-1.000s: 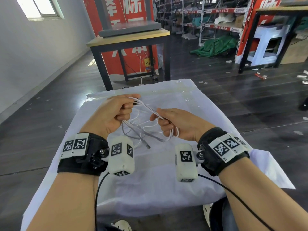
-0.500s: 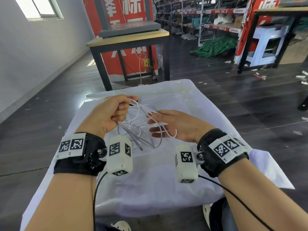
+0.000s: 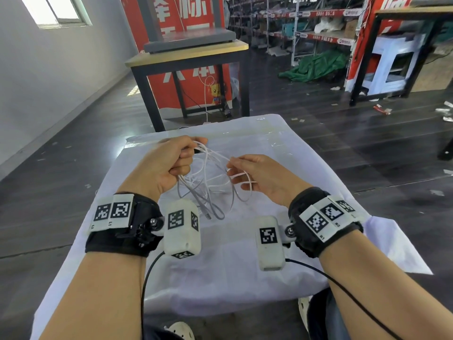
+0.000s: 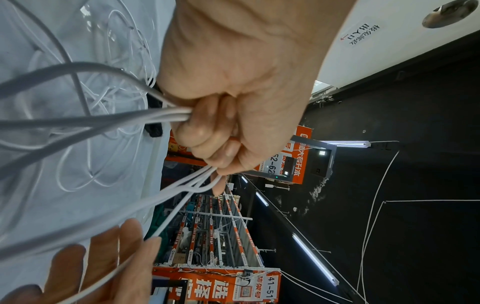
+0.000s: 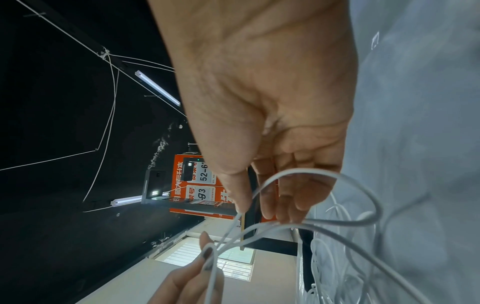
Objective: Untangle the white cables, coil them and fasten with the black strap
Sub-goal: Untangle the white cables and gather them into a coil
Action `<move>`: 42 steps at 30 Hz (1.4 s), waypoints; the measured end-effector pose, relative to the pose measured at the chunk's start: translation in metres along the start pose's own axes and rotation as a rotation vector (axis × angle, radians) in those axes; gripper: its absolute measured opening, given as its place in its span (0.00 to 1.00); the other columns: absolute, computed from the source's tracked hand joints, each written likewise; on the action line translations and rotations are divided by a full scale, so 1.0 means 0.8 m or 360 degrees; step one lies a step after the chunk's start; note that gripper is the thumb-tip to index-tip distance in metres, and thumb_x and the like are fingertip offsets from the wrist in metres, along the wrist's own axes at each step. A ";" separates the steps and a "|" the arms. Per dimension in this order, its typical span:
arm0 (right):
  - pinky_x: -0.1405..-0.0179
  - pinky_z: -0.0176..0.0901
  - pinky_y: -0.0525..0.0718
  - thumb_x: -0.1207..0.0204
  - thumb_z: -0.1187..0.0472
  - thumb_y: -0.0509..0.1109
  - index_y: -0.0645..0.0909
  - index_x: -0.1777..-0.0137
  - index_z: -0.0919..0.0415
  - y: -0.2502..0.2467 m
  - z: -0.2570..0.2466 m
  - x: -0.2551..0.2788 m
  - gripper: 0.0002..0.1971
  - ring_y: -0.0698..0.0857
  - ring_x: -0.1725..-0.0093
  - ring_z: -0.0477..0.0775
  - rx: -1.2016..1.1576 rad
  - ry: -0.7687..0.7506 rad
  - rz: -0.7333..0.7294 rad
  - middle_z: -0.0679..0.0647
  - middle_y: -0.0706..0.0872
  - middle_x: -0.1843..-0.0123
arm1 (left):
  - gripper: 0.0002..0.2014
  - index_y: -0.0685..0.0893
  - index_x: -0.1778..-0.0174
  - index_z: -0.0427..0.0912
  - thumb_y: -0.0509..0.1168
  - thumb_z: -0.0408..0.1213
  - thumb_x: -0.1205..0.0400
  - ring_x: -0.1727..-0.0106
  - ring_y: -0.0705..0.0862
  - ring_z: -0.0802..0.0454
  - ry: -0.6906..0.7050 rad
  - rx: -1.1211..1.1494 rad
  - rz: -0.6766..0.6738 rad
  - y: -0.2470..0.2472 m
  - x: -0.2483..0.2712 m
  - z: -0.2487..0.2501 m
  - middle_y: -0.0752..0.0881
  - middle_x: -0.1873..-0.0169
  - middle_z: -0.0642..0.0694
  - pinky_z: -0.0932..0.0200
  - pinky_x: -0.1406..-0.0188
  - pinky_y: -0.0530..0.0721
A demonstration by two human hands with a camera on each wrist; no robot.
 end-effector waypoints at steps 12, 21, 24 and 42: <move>0.45 0.45 0.85 0.30 0.31 0.61 0.81 0.43 0.60 0.022 -0.003 0.008 0.33 0.89 0.58 0.51 0.0022 0.0106 -0.0353 0.53 0.90 0.58 | 0.13 0.87 0.50 0.35 0.56 0.27 0.15 0.85 0.59 0.61 0.0145 0.0002 0.0063 0.006 -0.005 -0.002 0.66 0.83 0.53 0.69 0.89 0.56; 0.74 0.32 0.77 0.14 0.59 0.59 0.80 0.47 0.64 0.016 -0.009 0.008 0.10 0.79 0.69 0.48 -0.0282 0.0044 -0.0304 0.52 0.79 0.66 | 0.13 0.87 0.52 0.38 0.56 0.28 0.14 0.84 0.60 0.61 0.0172 -0.0065 0.0161 -0.002 -0.009 0.000 0.66 0.81 0.52 0.69 0.87 0.58; 0.74 0.30 0.73 0.19 0.48 0.64 0.81 0.45 0.61 0.015 -0.009 0.008 0.16 0.76 0.67 0.45 -0.0175 0.0041 -0.0287 0.52 0.85 0.58 | 0.13 0.87 0.52 0.38 0.56 0.28 0.15 0.84 0.60 0.61 0.0186 -0.0015 0.0170 -0.002 -0.008 -0.002 0.66 0.81 0.52 0.69 0.87 0.58; 0.83 0.29 0.66 0.18 0.69 0.55 0.71 0.63 0.60 -0.001 -0.016 -0.001 0.12 0.69 0.81 0.43 -0.0934 0.0075 -0.0131 0.48 0.68 0.75 | 0.09 0.85 0.44 0.38 0.61 0.28 0.16 0.82 0.63 0.62 0.0168 -0.0246 0.0032 -0.009 -0.008 -0.002 0.69 0.79 0.53 0.70 0.85 0.62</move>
Point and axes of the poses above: each hand's wrist, its own x-axis away from the middle knuckle, its own y-axis out of the palm, z = x × y, the point moved 3 cm from there along -x, towards the middle knuckle
